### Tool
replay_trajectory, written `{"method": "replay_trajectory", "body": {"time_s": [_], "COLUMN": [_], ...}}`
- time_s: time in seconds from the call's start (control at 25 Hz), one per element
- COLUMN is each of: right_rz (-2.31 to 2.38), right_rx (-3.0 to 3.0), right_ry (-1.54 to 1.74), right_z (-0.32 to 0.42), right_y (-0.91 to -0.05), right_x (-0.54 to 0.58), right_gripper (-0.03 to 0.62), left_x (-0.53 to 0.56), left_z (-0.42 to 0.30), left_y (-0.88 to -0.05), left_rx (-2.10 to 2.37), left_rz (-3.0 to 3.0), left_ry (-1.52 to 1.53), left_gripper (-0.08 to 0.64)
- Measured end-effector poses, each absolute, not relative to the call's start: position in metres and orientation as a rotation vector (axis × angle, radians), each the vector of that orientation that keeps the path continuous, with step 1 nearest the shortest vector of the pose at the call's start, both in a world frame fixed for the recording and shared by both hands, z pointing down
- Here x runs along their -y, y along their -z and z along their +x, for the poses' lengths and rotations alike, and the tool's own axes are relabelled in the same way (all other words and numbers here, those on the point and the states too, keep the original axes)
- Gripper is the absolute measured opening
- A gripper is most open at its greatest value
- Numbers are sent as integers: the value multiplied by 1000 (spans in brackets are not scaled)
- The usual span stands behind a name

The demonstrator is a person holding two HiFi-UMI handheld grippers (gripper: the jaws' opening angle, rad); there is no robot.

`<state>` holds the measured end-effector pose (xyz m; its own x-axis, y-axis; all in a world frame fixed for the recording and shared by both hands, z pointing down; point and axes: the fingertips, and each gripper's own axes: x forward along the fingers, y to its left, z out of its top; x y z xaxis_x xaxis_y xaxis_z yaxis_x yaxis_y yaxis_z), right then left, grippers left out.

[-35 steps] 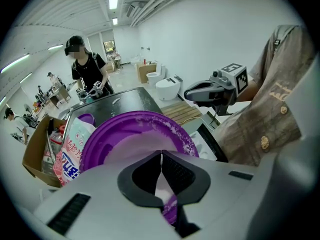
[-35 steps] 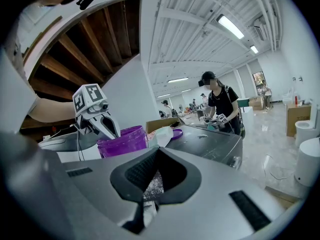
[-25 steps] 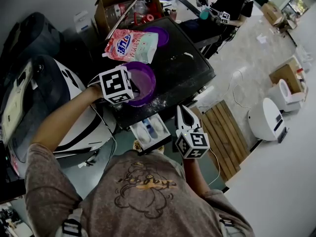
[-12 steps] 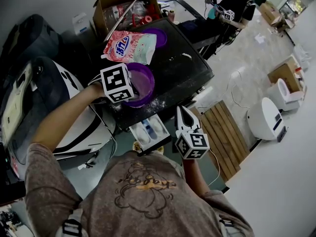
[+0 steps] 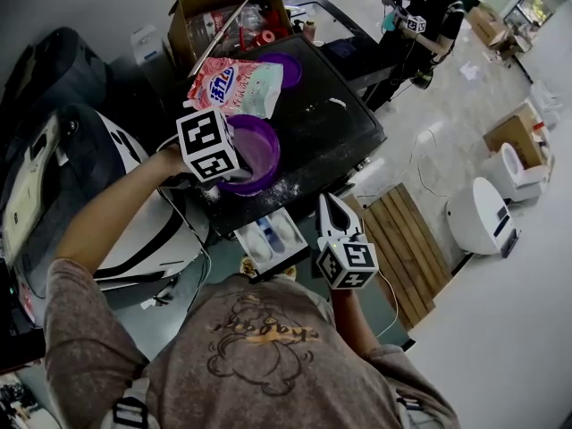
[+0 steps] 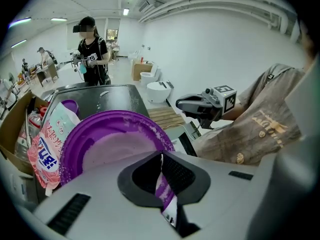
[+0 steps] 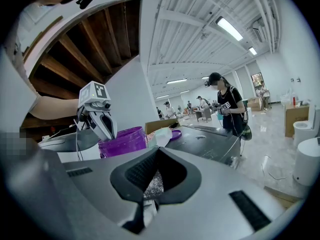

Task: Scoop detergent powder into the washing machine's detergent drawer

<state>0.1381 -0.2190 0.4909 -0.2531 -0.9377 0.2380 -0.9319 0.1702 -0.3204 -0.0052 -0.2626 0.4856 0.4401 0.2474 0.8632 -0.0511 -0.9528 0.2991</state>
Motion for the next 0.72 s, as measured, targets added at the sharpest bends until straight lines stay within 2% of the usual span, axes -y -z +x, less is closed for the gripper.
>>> {"method": "replay_trajectory", "body": {"time_s": [0.72], "right_rz": [-1884], "right_rx": [-2406], "right_ry": [631], "right_z": [132], "right_y": [-487], "right_x": [221], "right_gripper": [2], "left_x": [268], "left_z": [-7], "left_y": [-463], "left_rx": [-132], "left_rz": [2415], "left_ry": [-1331], "left_gripper": [23]}}
